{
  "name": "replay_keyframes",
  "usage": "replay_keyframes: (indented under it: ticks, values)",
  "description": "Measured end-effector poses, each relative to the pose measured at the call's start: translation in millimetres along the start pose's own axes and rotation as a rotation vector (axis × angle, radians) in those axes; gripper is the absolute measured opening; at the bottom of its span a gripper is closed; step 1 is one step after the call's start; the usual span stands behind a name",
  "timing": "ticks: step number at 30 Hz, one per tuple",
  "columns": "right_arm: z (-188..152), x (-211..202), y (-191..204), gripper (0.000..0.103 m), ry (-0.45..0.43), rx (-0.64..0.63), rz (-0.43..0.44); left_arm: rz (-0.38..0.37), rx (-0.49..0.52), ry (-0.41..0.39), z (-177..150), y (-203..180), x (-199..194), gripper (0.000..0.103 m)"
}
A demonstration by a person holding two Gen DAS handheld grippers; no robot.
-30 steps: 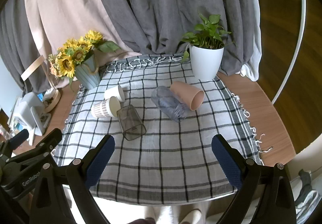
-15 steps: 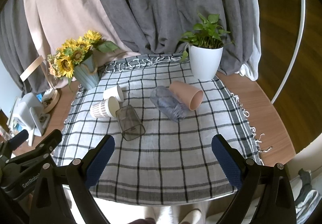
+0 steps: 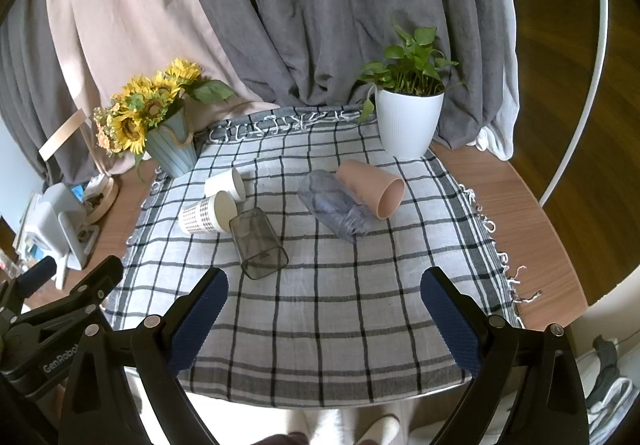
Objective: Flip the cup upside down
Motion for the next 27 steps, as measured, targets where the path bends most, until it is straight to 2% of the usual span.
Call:
replay_keyframes:
  ticks: [27]
  values:
    - [-2.9, 5.2, -0.2, 0.097, 0.005, 0.005, -0.001, -0.005, 0.003, 0.005, 0.6, -1.4, 4.0, 0.103]
Point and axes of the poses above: each gripper's, at about its wrist camera, not at the fingertips, and x roughly the way its jaws point, y to its left, z to its top, the point moved 6 cm from there along x, roughly the way its jaws point
